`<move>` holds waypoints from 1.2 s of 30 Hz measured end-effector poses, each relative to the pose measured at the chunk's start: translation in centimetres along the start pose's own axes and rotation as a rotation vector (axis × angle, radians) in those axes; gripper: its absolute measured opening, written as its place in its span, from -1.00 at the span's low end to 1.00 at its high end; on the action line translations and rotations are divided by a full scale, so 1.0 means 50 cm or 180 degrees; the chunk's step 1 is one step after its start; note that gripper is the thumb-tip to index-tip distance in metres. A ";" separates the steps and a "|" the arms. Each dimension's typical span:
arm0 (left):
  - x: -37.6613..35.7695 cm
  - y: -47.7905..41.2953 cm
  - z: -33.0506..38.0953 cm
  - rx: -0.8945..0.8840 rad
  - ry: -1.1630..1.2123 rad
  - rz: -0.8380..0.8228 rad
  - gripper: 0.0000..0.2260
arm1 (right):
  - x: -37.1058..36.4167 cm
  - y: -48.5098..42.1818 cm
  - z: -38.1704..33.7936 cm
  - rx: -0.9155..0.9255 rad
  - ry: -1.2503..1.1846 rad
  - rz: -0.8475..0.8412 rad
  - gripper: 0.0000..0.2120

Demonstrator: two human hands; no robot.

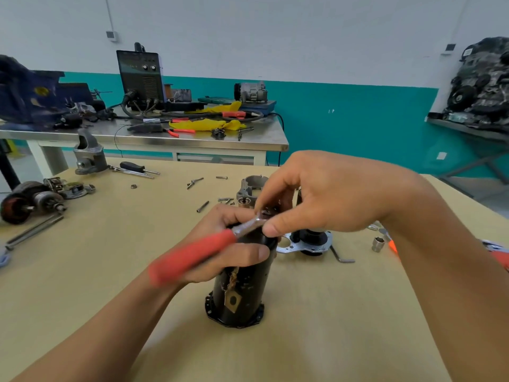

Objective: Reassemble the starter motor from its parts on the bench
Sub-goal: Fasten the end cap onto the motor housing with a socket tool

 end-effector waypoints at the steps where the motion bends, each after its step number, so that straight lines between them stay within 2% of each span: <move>1: -0.002 0.000 -0.002 0.0025 -0.0030 0.0030 -0.66 | -0.004 -0.005 -0.003 -0.0043 0.0047 0.0101 -0.83; 4: -0.005 -0.001 -0.001 -0.0016 -0.0021 0.0036 -0.64 | -0.015 -0.031 0.003 -0.0329 0.0673 0.0599 -0.53; 5: -0.005 -0.001 -0.001 0.0003 0.0014 0.0019 -0.64 | -0.016 -0.036 0.009 -0.0482 0.0814 0.0785 -0.49; 8: -0.002 -0.001 -0.005 0.0140 0.0125 0.0019 -0.68 | -0.013 -0.040 0.035 -0.0841 0.0629 0.0994 -0.48; 11: -0.003 -0.002 -0.004 0.0155 0.0078 -0.0058 -0.72 | -0.007 -0.034 0.042 -0.0697 0.0325 0.0850 -0.45; 12: -0.003 -0.003 -0.003 0.0150 0.0091 -0.0063 -0.73 | 0.000 -0.028 0.039 -0.0523 0.0255 0.0811 -0.47; 15: 0.002 -0.003 -0.005 0.0189 0.0176 0.0013 -0.72 | 0.023 -0.009 0.026 -0.0027 0.0206 0.0529 -0.71; 17: 0.004 -0.002 -0.008 0.0243 0.0229 0.0016 -0.68 | 0.026 0.000 0.031 0.0061 0.0107 0.0180 -0.62; 19: 0.004 -0.002 -0.008 0.0259 0.0192 -0.0020 -0.65 | 0.019 0.003 0.037 0.0052 -0.0149 0.0061 -0.63; 25: 0.003 -0.001 -0.004 0.0201 0.0072 0.0005 -0.66 | 0.013 -0.007 0.035 -0.0004 -0.0037 0.0371 -0.80; 30: 0.006 0.001 0.000 0.0116 -0.0085 0.0113 -0.66 | 0.005 -0.002 0.025 -0.0143 0.0388 0.0620 -0.63; 36: 0.005 -0.003 -0.002 0.0130 0.0011 0.0006 -0.65 | 0.001 0.003 0.013 -0.0029 0.0158 0.0421 -0.79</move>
Point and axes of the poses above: each hand's wrist, its own y-axis away from the middle knuckle, its own x-axis out of the back of the hand, z = x × y, the point moved 5 cm from there along -y, towards the middle knuckle, and after that the axes turned 15 degrees about -y, right-handed, at the moved point
